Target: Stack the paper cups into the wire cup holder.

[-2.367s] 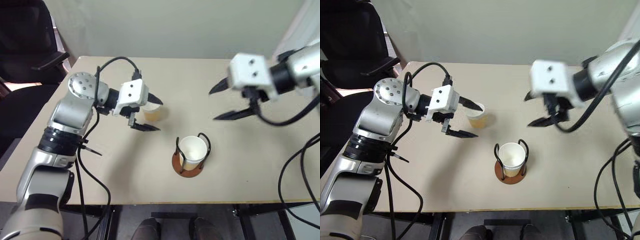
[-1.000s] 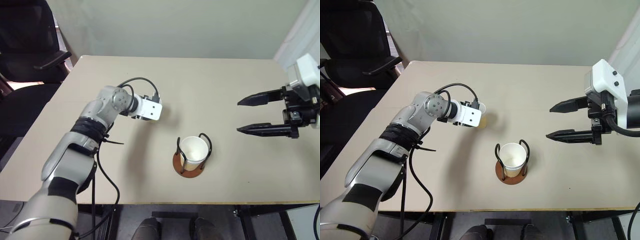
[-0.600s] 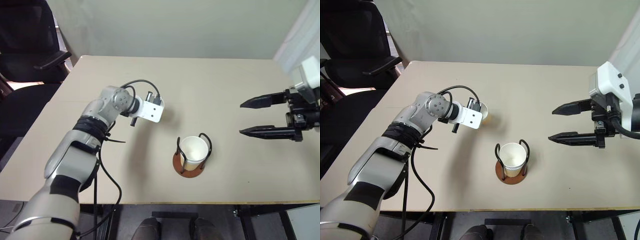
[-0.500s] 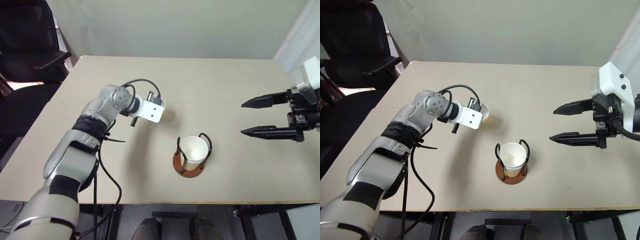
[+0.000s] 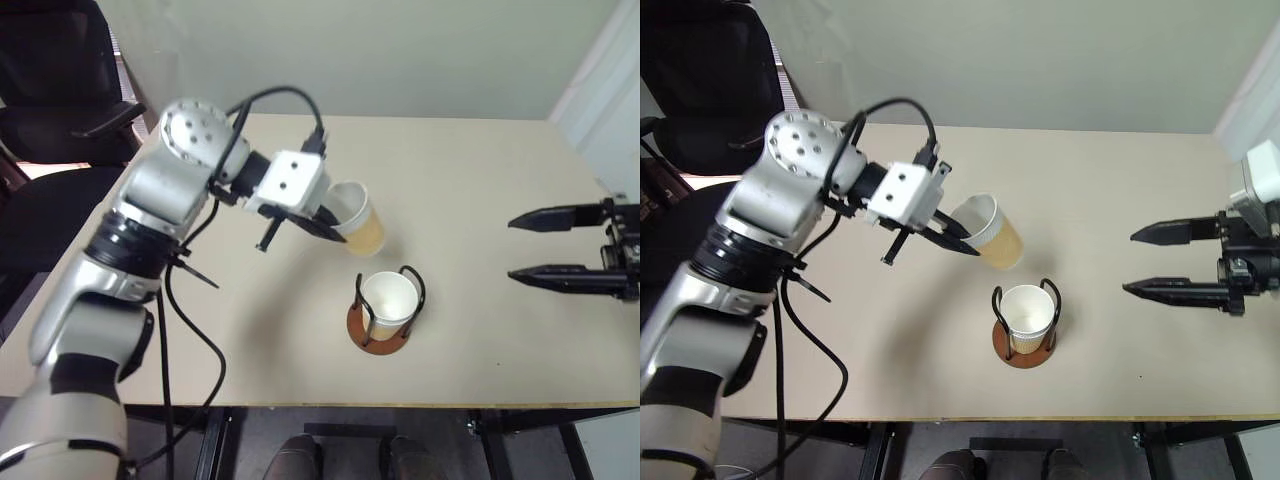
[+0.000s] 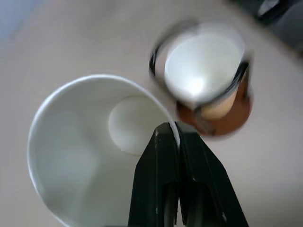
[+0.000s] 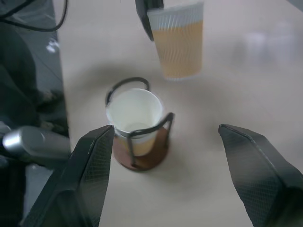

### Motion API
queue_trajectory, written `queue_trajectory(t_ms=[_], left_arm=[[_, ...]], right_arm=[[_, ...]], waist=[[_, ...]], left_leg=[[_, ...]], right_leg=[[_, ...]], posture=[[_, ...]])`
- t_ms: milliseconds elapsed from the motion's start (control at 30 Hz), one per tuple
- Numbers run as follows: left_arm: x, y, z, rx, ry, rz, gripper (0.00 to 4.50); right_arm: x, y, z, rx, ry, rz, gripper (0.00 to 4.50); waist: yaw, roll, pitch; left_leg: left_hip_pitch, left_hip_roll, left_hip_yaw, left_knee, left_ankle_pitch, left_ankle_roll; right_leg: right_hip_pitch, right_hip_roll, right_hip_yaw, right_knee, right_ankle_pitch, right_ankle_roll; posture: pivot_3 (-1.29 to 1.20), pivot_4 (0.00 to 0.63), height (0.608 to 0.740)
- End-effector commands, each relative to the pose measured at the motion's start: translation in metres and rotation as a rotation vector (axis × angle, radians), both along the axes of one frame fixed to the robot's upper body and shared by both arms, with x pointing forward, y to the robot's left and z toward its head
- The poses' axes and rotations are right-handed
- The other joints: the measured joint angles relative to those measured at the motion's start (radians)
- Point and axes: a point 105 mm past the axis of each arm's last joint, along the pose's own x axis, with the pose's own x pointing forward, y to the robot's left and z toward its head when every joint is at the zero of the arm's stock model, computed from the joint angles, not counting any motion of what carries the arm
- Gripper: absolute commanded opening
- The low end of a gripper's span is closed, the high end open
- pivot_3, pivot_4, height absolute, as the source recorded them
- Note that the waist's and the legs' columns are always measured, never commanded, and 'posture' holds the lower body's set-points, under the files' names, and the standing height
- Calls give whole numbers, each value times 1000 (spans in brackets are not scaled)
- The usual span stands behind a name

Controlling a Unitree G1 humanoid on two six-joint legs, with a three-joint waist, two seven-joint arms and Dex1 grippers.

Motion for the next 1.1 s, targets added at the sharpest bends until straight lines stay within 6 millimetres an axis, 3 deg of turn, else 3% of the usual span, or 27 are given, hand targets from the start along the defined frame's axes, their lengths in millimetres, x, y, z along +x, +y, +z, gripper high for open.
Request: queue_trajectory(t_ms=[33,133,300,667,1100], left_arm=[[-21,-5,21,-5,61,-89,56],[-30,-11,25,14,103,-138,56],[-33,-18,18,70,127,-185,56],[-19,-33,-24,204,63,-265,56],[-20,-31,-46,280,81,-286,56]], right_arm=[[-23,6,12,-4,-39,30,3663],[-35,7,14,-20,-45,16,3663],[-40,7,14,-25,-83,-37,3663],[-40,8,13,-35,-96,-57,3663],[-40,12,9,-38,-71,-34,3663]], waist=[[-2,0,0],[-4,1,0],[-4,0,0],[-1,0,0],[-2,0,0]], left_leg=[[0,0,1,0,0,0],[2,0,0,0,0,1],[2,0,0,0,-1,1],[1,0,0,1,-2,3],[1,-1,0,0,-2,3]], right_leg=[[1,0,0,0,0,0],[2,0,0,-1,0,0],[3,-1,0,-1,0,0],[4,-1,0,-2,0,1],[4,0,0,-2,0,2]], posture=[[0,150,740],[0,150,740],[0,150,740],[0,150,740],[0,150,740]])
